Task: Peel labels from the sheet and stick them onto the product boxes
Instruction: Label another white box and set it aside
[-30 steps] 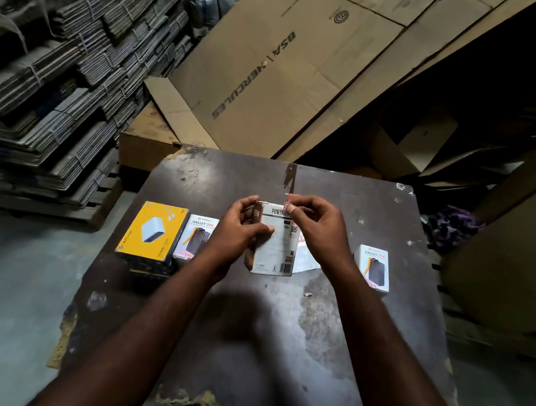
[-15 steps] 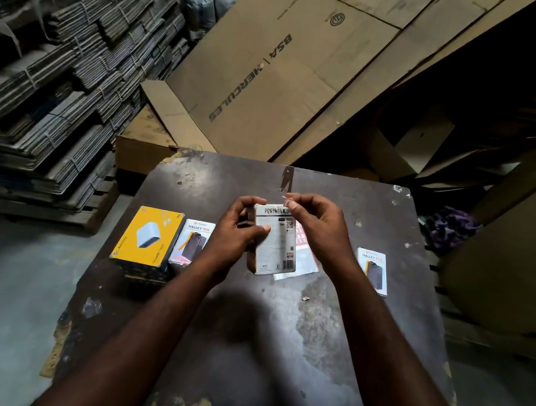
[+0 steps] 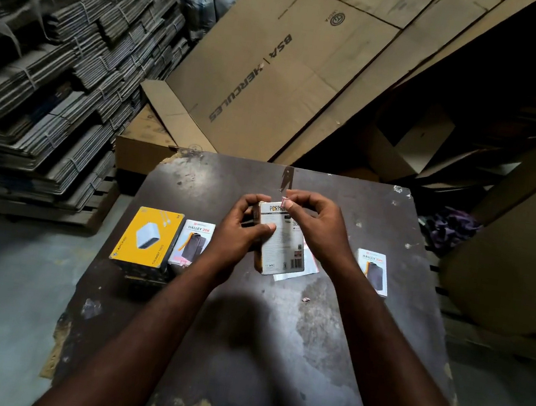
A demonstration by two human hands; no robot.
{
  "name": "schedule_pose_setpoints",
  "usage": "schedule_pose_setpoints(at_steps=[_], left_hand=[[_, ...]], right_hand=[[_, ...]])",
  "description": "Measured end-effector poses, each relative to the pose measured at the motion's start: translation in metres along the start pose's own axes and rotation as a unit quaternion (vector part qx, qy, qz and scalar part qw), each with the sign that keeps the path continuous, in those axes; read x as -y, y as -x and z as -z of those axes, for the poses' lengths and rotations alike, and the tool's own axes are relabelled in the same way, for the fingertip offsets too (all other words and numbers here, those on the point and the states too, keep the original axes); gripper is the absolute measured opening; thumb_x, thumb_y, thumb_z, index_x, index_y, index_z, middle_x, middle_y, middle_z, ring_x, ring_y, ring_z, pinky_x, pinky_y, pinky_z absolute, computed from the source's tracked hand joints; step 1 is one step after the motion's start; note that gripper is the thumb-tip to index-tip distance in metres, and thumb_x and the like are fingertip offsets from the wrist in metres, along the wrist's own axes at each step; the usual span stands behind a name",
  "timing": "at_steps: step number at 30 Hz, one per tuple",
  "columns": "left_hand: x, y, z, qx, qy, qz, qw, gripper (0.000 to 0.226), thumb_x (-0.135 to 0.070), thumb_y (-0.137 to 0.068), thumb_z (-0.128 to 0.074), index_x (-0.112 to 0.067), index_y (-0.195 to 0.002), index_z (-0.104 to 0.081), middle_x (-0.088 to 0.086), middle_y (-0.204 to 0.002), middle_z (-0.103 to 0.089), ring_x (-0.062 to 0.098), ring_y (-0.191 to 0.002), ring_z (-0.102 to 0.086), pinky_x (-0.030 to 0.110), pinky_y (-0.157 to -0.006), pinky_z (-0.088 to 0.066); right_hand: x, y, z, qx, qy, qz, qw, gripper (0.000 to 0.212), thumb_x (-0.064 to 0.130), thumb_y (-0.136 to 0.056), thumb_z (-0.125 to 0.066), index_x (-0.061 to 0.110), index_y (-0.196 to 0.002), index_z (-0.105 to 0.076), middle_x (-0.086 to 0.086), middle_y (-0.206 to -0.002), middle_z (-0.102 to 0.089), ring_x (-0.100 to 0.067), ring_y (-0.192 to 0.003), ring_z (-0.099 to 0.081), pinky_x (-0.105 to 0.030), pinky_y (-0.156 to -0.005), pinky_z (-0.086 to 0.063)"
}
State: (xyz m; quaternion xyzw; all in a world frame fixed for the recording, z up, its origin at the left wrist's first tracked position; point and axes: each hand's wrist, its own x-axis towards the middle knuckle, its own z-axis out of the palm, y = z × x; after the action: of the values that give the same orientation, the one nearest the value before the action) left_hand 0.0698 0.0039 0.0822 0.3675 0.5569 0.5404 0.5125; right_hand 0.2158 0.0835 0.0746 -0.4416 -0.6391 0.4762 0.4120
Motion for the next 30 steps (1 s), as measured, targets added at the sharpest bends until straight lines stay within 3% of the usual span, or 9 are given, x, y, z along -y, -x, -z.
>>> schedule_pose_setpoints(at_steps=[8, 16, 19, 24, 30], left_hand=[[-0.002, 0.004, -0.003, 0.002, 0.016, -0.002, 1.000, 0.035, 0.000, -0.091, -0.062, -0.026, -0.114, -0.059, 0.006, -0.110, -0.066, 0.023, -0.101, -0.066, 0.052, -0.086, -0.057], [-0.005, 0.006, -0.002, 0.010, 0.028, -0.003, 1.000, 0.035, 0.002, -0.091, -0.062, -0.025, -0.113, -0.059, 0.003, -0.107, -0.067, 0.017, -0.095, -0.068, 0.047, -0.083, -0.059], [-0.006, 0.007, -0.003, 0.010, 0.034, -0.003, 0.999, 0.035, 0.001, -0.091, -0.063, -0.024, -0.114, -0.059, 0.004, -0.110, -0.066, 0.016, -0.095, -0.068, 0.043, -0.081, -0.060], [-0.007, 0.007, -0.002, 0.009, 0.033, -0.007, 0.999, 0.035, 0.002, -0.091, -0.063, -0.024, -0.114, -0.059, 0.005, -0.110, -0.066, 0.016, -0.094, -0.069, 0.043, -0.079, -0.060], [-0.008, 0.008, -0.001, 0.009, 0.020, -0.012, 1.000, 0.035, 0.003, -0.091, -0.062, -0.023, -0.115, -0.059, 0.006, -0.109, -0.066, 0.022, -0.099, -0.066, 0.048, -0.083, -0.058]], right_hand=[[0.002, 0.003, -0.004, 0.001, -0.084, -0.011, 0.996, 0.007, 0.018, -0.090, -0.070, 0.012, -0.089, -0.073, -0.001, -0.121, -0.069, -0.019, -0.111, -0.066, -0.045, -0.097, -0.054], [0.002, 0.004, -0.002, -0.008, -0.032, 0.017, 0.999, 0.008, 0.020, -0.088, -0.073, 0.013, -0.092, -0.073, 0.003, -0.117, -0.070, -0.014, -0.104, -0.068, -0.046, -0.093, -0.057], [0.001, 0.006, -0.003, -0.024, 0.000, 0.060, 0.998, 0.006, 0.022, -0.087, -0.075, 0.018, -0.091, -0.074, 0.007, -0.119, -0.068, -0.011, -0.110, -0.065, -0.038, -0.092, -0.056], [0.003, 0.011, -0.005, -0.069, 0.051, 0.124, 0.989, 0.008, 0.017, -0.085, -0.077, 0.016, -0.093, -0.076, 0.006, -0.116, -0.069, -0.003, -0.111, -0.062, -0.010, -0.086, -0.044], [0.006, 0.012, -0.003, -0.066, 0.082, 0.144, 0.984, 0.009, 0.018, -0.085, -0.077, 0.016, -0.094, -0.075, 0.008, -0.109, -0.072, -0.002, -0.105, -0.064, -0.006, -0.084, -0.042]])
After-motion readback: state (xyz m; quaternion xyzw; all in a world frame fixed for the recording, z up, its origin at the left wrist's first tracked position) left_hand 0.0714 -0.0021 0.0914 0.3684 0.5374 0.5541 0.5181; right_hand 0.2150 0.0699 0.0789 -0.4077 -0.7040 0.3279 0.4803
